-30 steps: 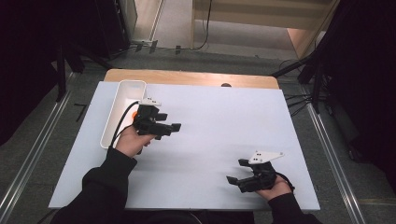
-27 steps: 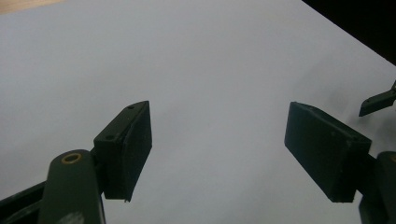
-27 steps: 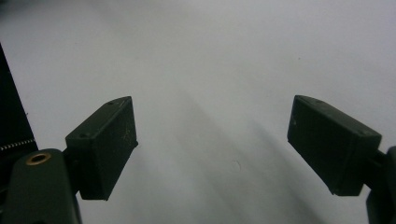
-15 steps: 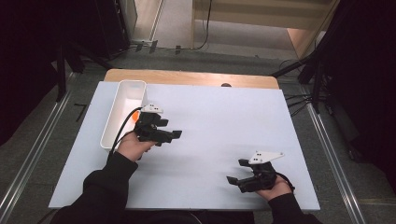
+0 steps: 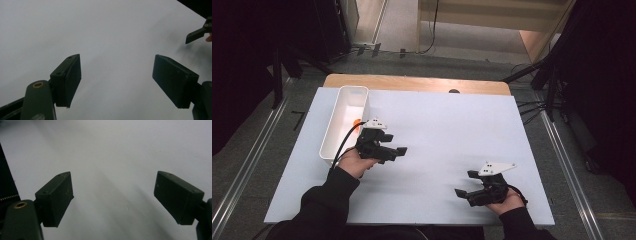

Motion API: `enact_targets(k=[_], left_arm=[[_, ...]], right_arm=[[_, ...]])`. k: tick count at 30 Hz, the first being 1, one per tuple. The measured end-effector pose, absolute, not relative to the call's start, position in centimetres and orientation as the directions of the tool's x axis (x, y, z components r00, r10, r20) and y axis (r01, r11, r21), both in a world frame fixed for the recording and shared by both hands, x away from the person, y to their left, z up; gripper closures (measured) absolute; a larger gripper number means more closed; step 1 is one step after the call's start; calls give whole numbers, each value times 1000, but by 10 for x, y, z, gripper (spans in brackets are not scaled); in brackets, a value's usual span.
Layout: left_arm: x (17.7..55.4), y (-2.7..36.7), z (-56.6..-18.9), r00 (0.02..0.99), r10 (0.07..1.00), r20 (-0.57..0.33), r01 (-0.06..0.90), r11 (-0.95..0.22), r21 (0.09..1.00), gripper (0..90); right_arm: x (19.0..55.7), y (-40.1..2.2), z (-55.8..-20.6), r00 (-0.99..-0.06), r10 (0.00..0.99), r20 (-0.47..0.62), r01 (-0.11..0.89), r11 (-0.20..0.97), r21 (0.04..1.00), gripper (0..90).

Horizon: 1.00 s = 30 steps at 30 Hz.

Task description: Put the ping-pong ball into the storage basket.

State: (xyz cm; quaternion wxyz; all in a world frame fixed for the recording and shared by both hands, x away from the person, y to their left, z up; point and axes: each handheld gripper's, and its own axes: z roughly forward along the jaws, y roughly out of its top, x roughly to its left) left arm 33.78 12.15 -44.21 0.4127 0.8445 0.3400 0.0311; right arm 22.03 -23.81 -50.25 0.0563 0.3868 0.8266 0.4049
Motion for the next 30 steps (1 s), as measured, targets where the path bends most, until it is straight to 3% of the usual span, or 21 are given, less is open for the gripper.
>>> enact_targets(k=[30], left_arm=[[307, 131, -455, 853, 492, -173, 448, -523, 725, 236]], right_arm=[[221, -239, -503, -689, 691, 218, 597, 371, 711, 142]])
